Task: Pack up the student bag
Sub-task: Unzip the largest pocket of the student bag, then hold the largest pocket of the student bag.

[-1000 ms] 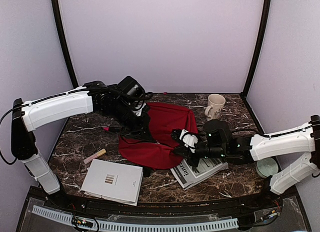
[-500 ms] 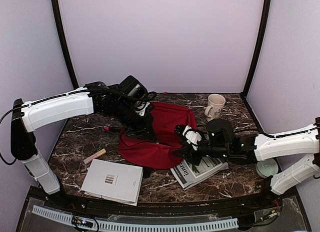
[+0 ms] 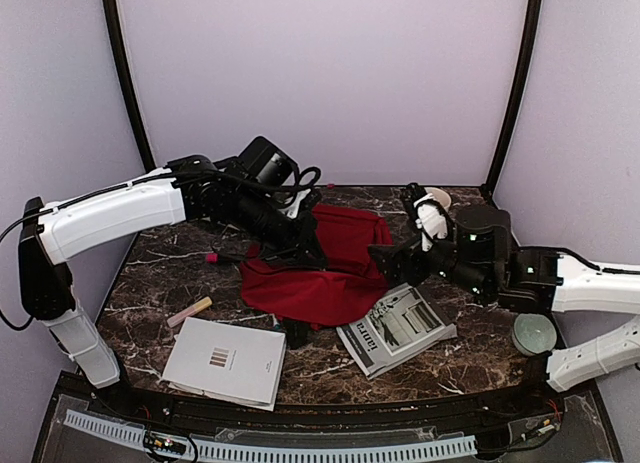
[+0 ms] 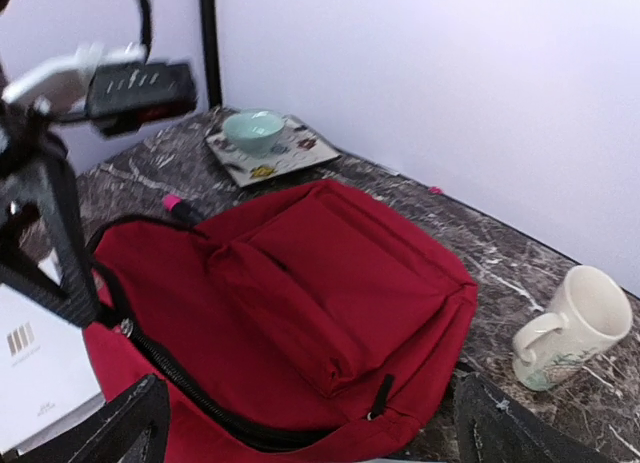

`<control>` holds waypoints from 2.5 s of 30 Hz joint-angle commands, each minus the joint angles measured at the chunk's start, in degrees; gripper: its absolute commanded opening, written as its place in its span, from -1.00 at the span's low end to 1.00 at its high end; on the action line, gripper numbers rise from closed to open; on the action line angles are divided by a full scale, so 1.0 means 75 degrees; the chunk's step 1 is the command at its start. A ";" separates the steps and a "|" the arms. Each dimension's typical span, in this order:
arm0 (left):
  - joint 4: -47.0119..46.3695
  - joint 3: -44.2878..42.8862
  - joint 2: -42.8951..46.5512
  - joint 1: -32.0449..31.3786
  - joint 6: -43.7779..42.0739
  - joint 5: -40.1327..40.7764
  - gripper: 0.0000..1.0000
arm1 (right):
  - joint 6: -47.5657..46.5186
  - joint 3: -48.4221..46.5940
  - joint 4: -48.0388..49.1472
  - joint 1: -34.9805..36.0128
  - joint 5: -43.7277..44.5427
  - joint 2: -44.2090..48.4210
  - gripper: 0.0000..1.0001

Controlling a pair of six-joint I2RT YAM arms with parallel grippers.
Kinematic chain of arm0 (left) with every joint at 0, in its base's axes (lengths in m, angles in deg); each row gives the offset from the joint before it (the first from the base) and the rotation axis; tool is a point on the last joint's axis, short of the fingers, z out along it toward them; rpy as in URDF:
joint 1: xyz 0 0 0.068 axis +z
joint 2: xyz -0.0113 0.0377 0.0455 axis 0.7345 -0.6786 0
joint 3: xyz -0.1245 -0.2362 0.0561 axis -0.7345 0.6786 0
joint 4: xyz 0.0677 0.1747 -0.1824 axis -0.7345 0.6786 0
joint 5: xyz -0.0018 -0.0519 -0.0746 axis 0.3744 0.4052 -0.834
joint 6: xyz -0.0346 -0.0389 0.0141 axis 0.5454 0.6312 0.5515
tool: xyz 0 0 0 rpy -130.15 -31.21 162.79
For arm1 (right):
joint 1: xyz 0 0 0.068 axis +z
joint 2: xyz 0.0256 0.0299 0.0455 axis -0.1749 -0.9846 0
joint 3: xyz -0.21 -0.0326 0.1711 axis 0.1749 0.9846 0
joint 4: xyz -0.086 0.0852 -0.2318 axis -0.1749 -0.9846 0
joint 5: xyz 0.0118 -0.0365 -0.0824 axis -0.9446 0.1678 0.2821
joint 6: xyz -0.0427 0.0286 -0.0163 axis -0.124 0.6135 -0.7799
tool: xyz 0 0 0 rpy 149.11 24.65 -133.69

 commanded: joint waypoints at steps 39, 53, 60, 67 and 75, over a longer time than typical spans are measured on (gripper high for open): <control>-0.0752 -0.0561 0.0259 -0.0283 -0.0282 -0.0126 -1.00 | -0.2670 0.1275 -0.0348 -0.0265 -0.3353 0.1460 1.00; -0.0897 -0.0538 0.0273 -0.0354 -0.0338 -0.0031 -1.00 | -0.2349 0.1250 -0.0028 -0.0252 -0.2981 0.1195 1.00; -0.0898 -0.0516 0.0254 -0.0431 -0.0358 -0.0042 -1.00 | -0.2323 0.0939 0.0958 -0.0253 -0.2345 0.0582 0.85; -0.0981 -0.0382 0.0303 -0.0516 -0.0339 -0.0167 -1.00 | -0.2742 0.0302 0.0970 -0.0252 -0.2310 -0.0480 0.52; -0.1094 -0.0174 0.0411 -0.0589 -0.0168 -0.0113 -1.00 | -0.2782 0.0212 0.1564 -0.0275 -0.2180 -0.1129 -0.50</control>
